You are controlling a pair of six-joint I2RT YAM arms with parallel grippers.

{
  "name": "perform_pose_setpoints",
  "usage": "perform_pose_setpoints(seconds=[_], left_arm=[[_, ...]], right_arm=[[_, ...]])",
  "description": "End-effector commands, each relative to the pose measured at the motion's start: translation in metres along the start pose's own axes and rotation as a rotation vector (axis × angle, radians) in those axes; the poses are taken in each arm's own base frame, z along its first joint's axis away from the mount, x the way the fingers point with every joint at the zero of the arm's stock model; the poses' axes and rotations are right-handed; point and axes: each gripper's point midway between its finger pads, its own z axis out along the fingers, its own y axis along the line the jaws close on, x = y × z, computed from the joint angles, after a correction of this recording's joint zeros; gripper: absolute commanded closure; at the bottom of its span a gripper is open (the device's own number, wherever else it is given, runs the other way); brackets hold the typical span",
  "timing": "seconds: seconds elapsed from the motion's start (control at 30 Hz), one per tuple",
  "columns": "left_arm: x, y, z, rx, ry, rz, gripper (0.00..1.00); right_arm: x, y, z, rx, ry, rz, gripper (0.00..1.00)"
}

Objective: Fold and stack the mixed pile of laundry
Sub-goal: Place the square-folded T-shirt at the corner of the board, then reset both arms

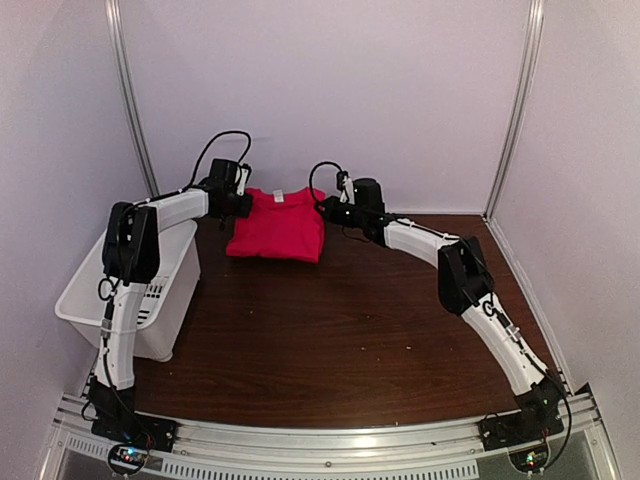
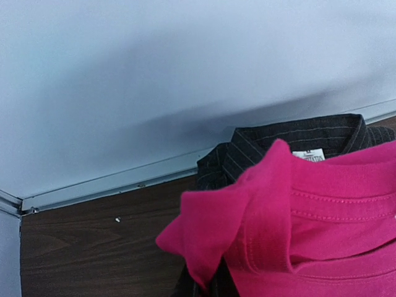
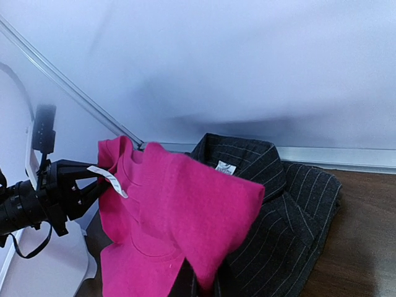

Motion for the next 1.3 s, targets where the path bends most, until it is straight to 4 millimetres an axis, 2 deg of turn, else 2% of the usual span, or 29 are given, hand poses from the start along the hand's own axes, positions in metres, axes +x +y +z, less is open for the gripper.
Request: perform_pose_setpoints(seconds=[0.0, 0.03, 0.07, 0.13, 0.2, 0.23, 0.27, 0.4, 0.5, 0.6, 0.7, 0.8, 0.87, 1.0, 1.07, 1.17, 1.27], left_arm=[[-0.013, 0.036, 0.013, -0.120, -0.076, -0.021, 1.00], [-0.016, 0.036, 0.016, -0.117, -0.084, -0.024, 1.00], [-0.015, 0.036, 0.022, -0.116, -0.080, -0.023, 1.00], [-0.018, 0.036, 0.030, -0.120, -0.076, -0.026, 0.81], [-0.022, 0.039, 0.033, -0.133, -0.075, -0.029, 0.51], [-0.027, 0.042, 0.031, -0.144, -0.083, -0.035, 0.41], [-0.034, 0.044, 0.027, -0.146, -0.097, -0.038, 0.35], [-0.075, 0.047, 0.001, -0.122, -0.172, -0.042, 0.21], [-0.101, 0.048, -0.024, -0.099, -0.202, -0.049, 0.16], [-0.115, 0.046, -0.047, -0.058, -0.210, -0.072, 0.12], [-0.120, 0.045, -0.070, -0.031, -0.199, -0.098, 0.09], [-0.120, 0.043, -0.100, -0.012, -0.180, -0.107, 0.03], [-0.116, 0.042, -0.122, -0.012, -0.166, -0.100, 0.02], [-0.099, 0.036, -0.168, -0.022, -0.122, -0.086, 0.02], [-0.085, 0.027, -0.191, -0.008, -0.106, -0.069, 0.02], [-0.060, 0.011, -0.221, -0.007, -0.090, -0.035, 0.02], [-0.031, -0.005, -0.242, 0.034, -0.054, -0.053, 0.02]], right_arm=[[-0.036, -0.020, -0.004, 0.059, -0.156, -0.029, 0.89], [-0.034, -0.024, -0.003, 0.068, -0.160, -0.028, 0.83], [-0.036, -0.027, -0.003, 0.072, -0.170, -0.026, 0.69], [-0.042, -0.028, -0.005, 0.077, -0.189, -0.023, 0.59], [-0.056, -0.028, -0.011, 0.082, -0.210, -0.020, 0.46], [-0.065, -0.028, -0.015, 0.090, -0.223, -0.019, 0.43], [-0.073, -0.027, -0.019, 0.089, -0.232, -0.021, 0.43], [-0.105, -0.013, -0.036, 0.080, -0.252, -0.053, 0.41], [-0.116, 0.004, -0.047, 0.074, -0.233, -0.106, 0.36], [-0.122, 0.016, -0.059, 0.071, -0.198, -0.130, 0.30], [-0.124, 0.030, -0.075, 0.042, -0.147, -0.145, 0.24], [-0.124, 0.040, -0.099, 0.021, -0.107, -0.165, 0.17], [-0.126, 0.047, -0.118, 0.024, -0.095, -0.181, 0.12], [-0.119, 0.059, -0.158, 0.041, -0.046, -0.222, 0.01], [-0.117, 0.071, -0.185, 0.058, -0.027, -0.239, 0.00], [-0.093, 0.077, -0.217, 0.062, 0.011, -0.234, 0.00], [-0.063, 0.076, -0.246, 0.073, 0.051, -0.224, 0.00]])
